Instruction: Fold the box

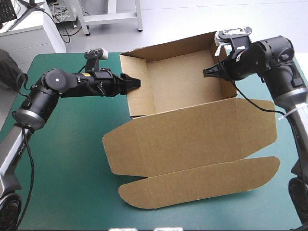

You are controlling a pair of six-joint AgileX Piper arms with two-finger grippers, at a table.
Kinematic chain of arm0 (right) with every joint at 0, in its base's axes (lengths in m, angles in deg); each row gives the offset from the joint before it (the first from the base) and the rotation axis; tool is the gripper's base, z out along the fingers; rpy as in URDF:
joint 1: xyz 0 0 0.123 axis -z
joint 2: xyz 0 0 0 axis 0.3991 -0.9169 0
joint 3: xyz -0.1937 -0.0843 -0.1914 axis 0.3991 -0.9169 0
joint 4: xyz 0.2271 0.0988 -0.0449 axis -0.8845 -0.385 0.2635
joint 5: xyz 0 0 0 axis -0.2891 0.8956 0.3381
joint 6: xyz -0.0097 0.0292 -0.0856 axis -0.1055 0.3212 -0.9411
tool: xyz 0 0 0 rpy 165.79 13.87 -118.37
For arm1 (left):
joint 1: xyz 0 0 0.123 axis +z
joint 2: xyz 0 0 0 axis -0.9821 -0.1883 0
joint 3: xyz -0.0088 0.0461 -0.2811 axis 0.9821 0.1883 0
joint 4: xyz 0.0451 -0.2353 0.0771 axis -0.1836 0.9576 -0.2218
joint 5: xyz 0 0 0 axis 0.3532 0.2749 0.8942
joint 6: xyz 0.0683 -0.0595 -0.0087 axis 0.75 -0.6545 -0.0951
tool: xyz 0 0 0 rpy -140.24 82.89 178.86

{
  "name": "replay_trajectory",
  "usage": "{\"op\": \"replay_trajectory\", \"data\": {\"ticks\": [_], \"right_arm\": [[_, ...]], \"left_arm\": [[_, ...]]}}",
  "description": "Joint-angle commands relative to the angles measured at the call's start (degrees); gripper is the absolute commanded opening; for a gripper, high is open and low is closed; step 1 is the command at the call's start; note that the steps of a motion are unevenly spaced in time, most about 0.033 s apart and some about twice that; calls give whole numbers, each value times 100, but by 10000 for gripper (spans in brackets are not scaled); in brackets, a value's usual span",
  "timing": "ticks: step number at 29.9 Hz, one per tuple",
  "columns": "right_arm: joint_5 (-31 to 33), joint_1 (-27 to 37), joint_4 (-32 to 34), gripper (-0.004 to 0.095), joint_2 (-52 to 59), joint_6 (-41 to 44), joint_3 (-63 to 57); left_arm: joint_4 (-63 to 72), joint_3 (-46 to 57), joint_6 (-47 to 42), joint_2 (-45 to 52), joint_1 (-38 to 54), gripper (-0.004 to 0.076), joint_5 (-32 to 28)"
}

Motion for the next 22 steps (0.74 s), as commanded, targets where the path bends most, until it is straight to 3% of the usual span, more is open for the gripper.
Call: {"op": "replay_trajectory", "data": {"ticks": [1, 7, 11, 16, 19, 22], "right_arm": [[-415, -26, -294, -13, 234, 89, 171], [-710, -539, -131, -12, 129, 371, 171], [-766, -864, -4, -13, -114, 592, 171], [-824, -1144, 34, -13, -425, 848, 171], [-860, -1279, 34, -12, -602, 904, 171], [-862, -1361, 72, -12, -783, 1033, 205]], "left_arm": [[-924, -419, -913, 199, -249, 433, -268], [-2471, -696, -2253, 137, -623, 426, -253], [-3398, -897, -2871, 4, -832, 322, 35], [-3883, -952, -3310, -173, -927, 268, 132], [-3961, -952, -3361, -308, -927, 192, 201], [-4023, -952, -3361, -477, -927, 39, 247]]}}
